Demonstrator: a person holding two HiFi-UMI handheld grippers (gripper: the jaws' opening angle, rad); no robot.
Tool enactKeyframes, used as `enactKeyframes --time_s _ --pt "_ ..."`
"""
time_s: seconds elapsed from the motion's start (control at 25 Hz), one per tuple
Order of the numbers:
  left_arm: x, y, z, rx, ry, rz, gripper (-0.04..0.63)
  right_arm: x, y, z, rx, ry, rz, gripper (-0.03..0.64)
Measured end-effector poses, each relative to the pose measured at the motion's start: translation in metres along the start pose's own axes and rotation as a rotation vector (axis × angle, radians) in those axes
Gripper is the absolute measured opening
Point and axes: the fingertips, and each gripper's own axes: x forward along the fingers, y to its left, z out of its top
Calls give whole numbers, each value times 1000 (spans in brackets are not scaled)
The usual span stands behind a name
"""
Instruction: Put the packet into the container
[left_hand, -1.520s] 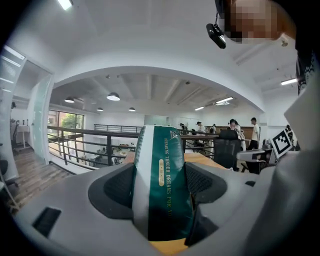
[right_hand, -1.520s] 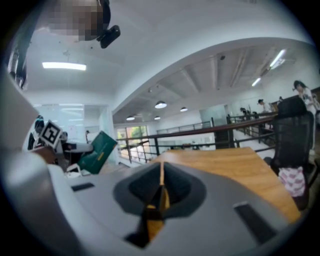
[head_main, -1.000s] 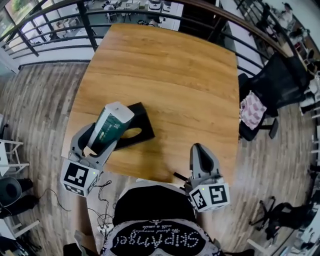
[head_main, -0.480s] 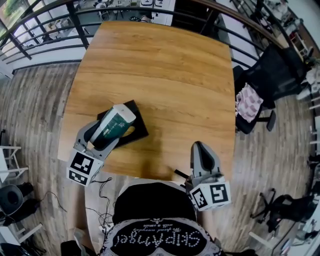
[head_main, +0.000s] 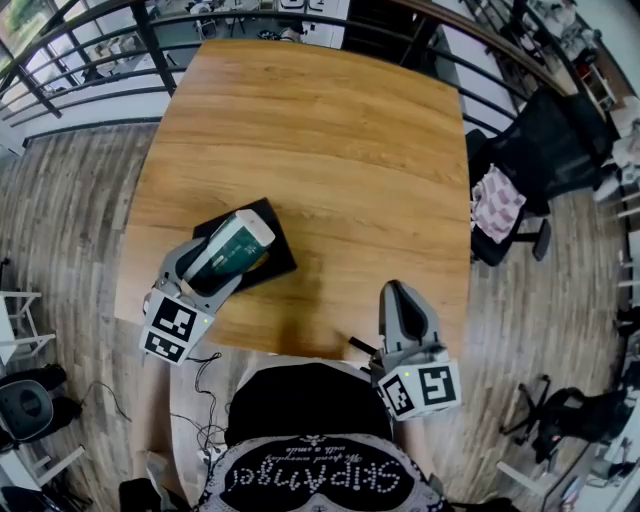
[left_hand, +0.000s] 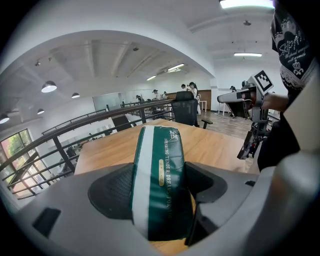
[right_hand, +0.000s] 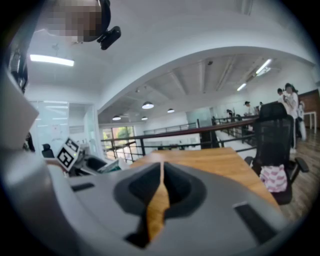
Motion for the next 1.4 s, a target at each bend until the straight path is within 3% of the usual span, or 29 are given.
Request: enactKeyframes --time_s 1.4 --pt "44 -12 -40 -15 67 -86 347 10 -3 1 5 12 -4 40"
